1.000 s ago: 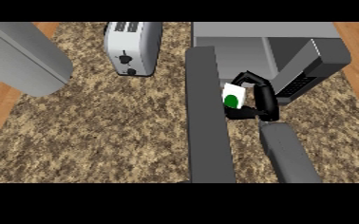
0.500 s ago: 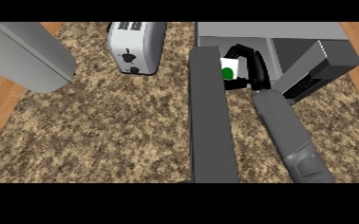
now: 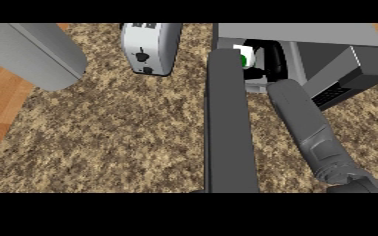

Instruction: Pick up the milk, place it into the microwave and close the microwave

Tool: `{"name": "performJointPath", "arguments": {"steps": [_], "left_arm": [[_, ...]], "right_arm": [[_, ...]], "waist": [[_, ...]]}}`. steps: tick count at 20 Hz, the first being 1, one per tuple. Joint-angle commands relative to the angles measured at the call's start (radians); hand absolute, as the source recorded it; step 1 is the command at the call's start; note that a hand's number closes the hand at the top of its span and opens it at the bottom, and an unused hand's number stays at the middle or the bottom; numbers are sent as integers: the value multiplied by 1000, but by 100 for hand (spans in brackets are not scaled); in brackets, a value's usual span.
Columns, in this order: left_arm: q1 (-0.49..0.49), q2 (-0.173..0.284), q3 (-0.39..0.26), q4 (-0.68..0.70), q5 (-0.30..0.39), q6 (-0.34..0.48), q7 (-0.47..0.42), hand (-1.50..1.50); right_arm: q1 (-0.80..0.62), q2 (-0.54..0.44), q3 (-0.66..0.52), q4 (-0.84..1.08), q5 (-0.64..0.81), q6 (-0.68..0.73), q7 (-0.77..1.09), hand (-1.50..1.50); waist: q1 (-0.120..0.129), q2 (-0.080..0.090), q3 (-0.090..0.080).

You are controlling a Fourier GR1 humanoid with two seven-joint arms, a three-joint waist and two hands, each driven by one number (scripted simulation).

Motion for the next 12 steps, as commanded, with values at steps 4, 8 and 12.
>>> {"name": "performJointPath", "arguments": {"steps": [4, 8, 12], "left_arm": [[-40, 4, -13, 35, -29, -1, -12, -150], [-48, 0, -29, 14, -22, 11, 7, -150], [-60, 1, -46, 26, -45, 3, 6, -150]], "right_arm": [[-86, -69, -23, 78, 31, -158, -1, 150], [-79, -92, 5, 112, 77, -221, -47, 150], [-87, -137, 18, 148, 106, -262, -40, 150]], "waist": [[26, 18, 0], [38, 21, 2], [54, 34, 2]]}}
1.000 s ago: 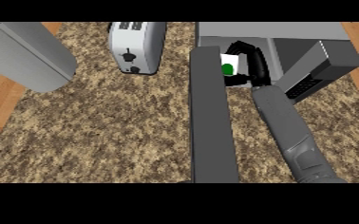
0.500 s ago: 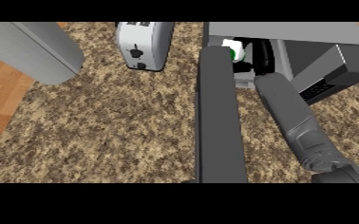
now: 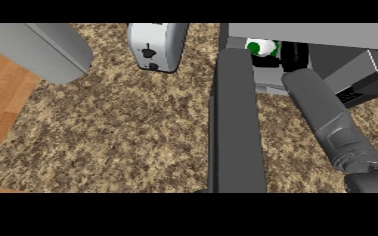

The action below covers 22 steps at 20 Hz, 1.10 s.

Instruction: Pick up the milk, place it into the microwave and close the microwave

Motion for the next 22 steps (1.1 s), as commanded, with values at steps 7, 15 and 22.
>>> {"name": "performJointPath", "arguments": {"steps": [7, 15, 22], "left_arm": [[-28, 5, -10, 24, -29, -1, -8, -150], [-66, 19, -26, 60, -88, -3, -20, -150], [-90, 34, -84, 85, -110, -56, -24, -150]], "right_arm": [[41, -110, 24, 170, 68, -258, 198, -150], [-1, -65, 45, 93, 81, -137, 83, -150], [-31, -10, 31, 82, 65, -45, 35, -150]], "waist": [[25, 25, -3], [34, 22, 5], [32, 16, 3]]}}
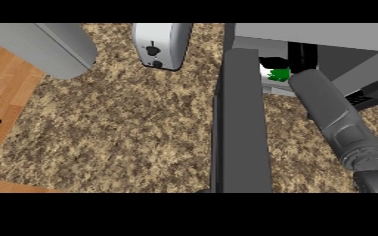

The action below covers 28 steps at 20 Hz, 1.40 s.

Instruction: Pick up the milk, place it into the microwave and close the microwave

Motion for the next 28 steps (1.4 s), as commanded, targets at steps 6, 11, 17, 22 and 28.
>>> {"name": "performJointPath", "arguments": {"steps": [6, 11, 17, 22, 28], "left_arm": [[-23, 3, -65, 31, 2, -61, -8, -150], [-33, -13, -107, 49, -17, -88, -24, -150], [33, -87, -182, -15, -82, -103, -39, -150], [-22, -107, -265, -13, -84, -74, 35, 150], [-20, -110, -320, -14, -99, -50, 54, 150]], "right_arm": [[27, 17, -83, -24, -89, 211, -115, -150], [38, 43, -152, -43, -165, 327, -179, -150], [106, 71, -205, -43, -225, 464, -267, -150], [157, 99, -237, -31, -268, 598, -290, -150], [240, 116, -254, -47, -306, 757, -334, -150]], "waist": [[-26, -11, 1], [-51, -24, -1], [-71, -42, -3], [-101, -51, -4], [-119, -61, -5]]}}
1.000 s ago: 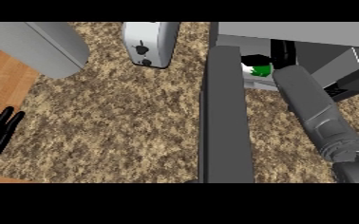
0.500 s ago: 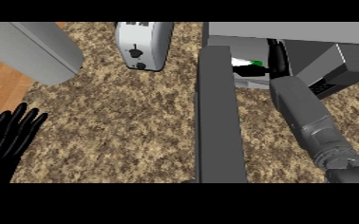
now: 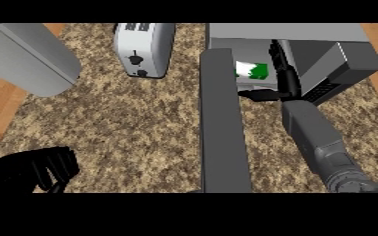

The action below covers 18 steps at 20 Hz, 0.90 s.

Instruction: Pick up the milk, place it into the microwave and close the microwave

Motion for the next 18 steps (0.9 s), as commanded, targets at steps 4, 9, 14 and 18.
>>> {"name": "performJointPath", "arguments": {"steps": [4, 9, 14, 18], "left_arm": [[-27, -9, -126, -18, -12, 93, 83, 150], [23, -9, -258, 39, -121, 114, -10, 150], [-61, -9, -306, 48, -200, 142, 2, 150], [-154, -9, -414, 79, -246, 263, 42, 150]], "right_arm": [[139, 42, 5, -59, -34, 147, -76, -150], [269, 82, 54, -149, -23, 138, -104, -150], [436, 101, 94, -295, -33, 161, -85, -150], [552, 57, 99, -445, -71, 205, -28, -150]], "waist": [[-33, -15, -2], [-45, -20, -3], [-66, -27, -4], [-63, -24, -4]]}}
